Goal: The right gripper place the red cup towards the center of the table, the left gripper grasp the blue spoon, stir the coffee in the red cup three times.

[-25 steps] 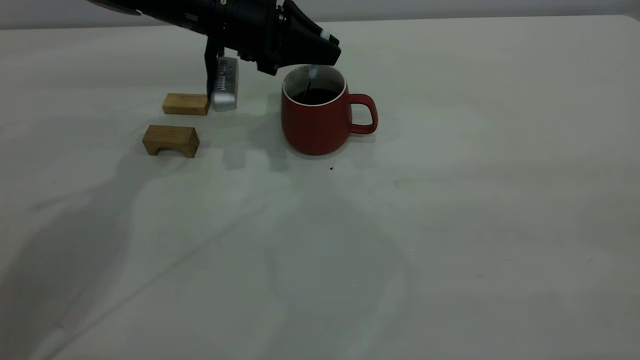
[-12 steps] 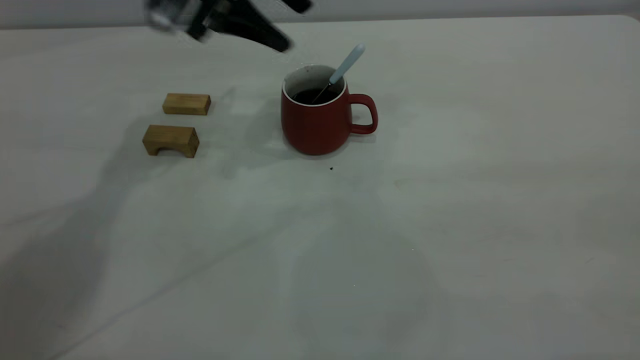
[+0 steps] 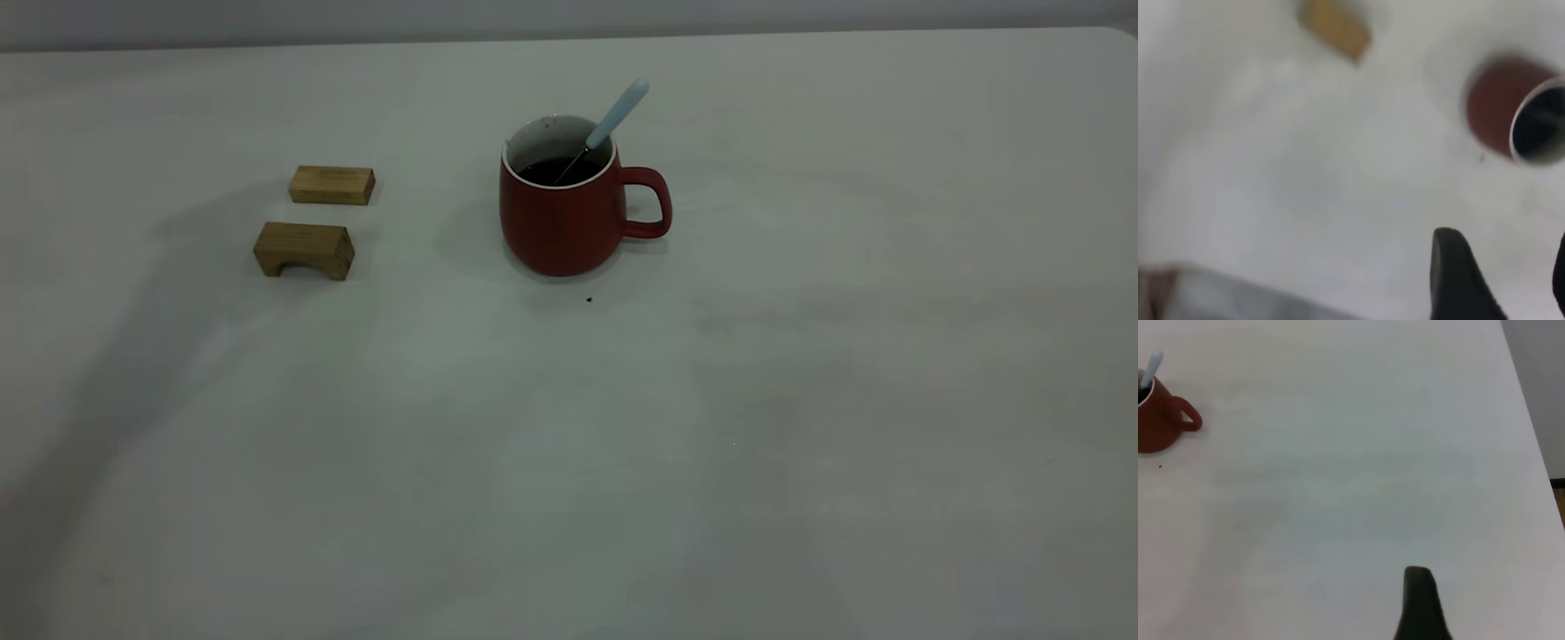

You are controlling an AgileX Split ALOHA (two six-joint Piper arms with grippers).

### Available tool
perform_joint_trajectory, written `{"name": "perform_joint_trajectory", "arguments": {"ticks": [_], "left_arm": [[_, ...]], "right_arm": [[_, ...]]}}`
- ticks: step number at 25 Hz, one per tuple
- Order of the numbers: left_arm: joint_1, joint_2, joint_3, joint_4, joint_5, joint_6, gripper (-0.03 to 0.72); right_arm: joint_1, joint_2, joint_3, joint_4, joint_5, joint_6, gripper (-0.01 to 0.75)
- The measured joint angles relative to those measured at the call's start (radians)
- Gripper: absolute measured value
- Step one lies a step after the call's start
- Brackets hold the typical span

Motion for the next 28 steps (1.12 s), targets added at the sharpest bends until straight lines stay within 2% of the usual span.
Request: {"name": "perform_joint_trajectory", "arguments": {"ticks": [3,6,9,12,18,23,28], "left_arm": [[0.0,-0.158,0.001,0.175,0.0,0.118,0.404],[0.0,-0.326,0.03,0.259,-0.003,0.35,0.397],[0.0,-0.507,0.112,0.222,-0.012,0.631,0.396],[0.0,-0.711,0.268,0.129,-0.04,0.797,0.396],[0.0,-1.151,0.656,0.078,-0.134,0.833,0.396],[0.022,-1.427,0.933,0.075,-0.108,0.819,0.396],[0.098,-1.651,1.129,0.052,-0.052,0.818,0.395]], "right_arm": [[0.0,0.0,0.0,0.0,0.0,0.0,0.582],[0.0,0.0,0.0,0.0,0.0,0.0,0.582],[0.0,0.0,0.0,0.0,0.0,0.0,0.582],[0.0,0.0,0.0,0.0,0.0,0.0,0.582],[0.0,0.0,0.0,0.0,0.0,0.0,0.582],[0.0,0.0,0.0,0.0,0.0,0.0,0.582],[0.0,0.0,0.0,0.0,0.0,0.0,0.582]]}}
